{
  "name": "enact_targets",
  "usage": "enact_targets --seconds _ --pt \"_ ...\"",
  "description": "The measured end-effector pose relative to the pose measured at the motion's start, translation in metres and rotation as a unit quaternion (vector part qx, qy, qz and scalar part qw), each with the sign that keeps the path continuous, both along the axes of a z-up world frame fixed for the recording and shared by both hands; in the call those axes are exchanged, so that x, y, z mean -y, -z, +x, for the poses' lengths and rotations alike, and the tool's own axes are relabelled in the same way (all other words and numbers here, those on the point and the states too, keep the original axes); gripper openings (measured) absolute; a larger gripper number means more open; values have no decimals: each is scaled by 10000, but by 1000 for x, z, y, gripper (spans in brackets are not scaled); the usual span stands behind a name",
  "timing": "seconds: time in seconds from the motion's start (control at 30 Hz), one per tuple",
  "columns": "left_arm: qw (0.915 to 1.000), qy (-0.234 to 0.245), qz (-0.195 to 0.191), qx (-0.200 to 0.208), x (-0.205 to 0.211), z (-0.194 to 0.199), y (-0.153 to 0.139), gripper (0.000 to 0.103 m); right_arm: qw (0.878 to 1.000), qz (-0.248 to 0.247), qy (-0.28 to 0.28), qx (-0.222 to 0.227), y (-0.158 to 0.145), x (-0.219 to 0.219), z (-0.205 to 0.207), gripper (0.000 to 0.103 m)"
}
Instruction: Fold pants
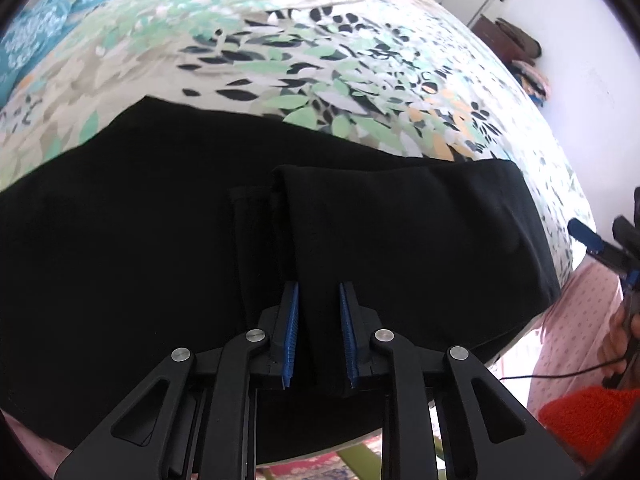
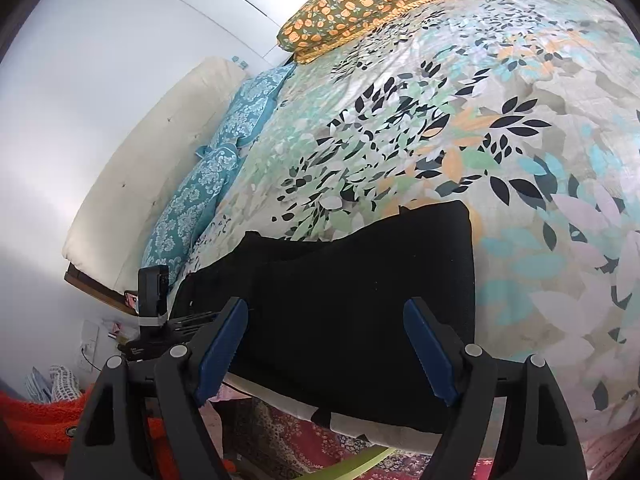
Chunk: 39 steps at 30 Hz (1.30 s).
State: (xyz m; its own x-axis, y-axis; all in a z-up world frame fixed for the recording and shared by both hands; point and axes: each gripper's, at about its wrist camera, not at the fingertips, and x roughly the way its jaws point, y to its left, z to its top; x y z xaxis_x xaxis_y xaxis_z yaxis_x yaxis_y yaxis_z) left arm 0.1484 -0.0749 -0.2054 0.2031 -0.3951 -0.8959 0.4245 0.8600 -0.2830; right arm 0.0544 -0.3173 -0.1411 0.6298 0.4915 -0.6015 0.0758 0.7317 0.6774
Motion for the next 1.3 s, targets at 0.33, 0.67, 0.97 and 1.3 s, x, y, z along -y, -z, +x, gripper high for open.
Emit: enact_targets --seconds 0.33,0.67,0.97,1.3 --pt "10000 75 34 -15 4 -1 2 8 9998 92 139 -51 3 6 -3 80" --pt "9997 -182 103 101 -24 -6 -24 6 9993 -339 -97 -131 5 -6 3 80" --pt "9986 -447 207 174 -30 -1 -20 62 9912 162 -830 -1021 63 -37 35 81" --pt "9983 -389 214 -386 -23 11 9 44 9930 311 -714 -883 60 -30 27 80"
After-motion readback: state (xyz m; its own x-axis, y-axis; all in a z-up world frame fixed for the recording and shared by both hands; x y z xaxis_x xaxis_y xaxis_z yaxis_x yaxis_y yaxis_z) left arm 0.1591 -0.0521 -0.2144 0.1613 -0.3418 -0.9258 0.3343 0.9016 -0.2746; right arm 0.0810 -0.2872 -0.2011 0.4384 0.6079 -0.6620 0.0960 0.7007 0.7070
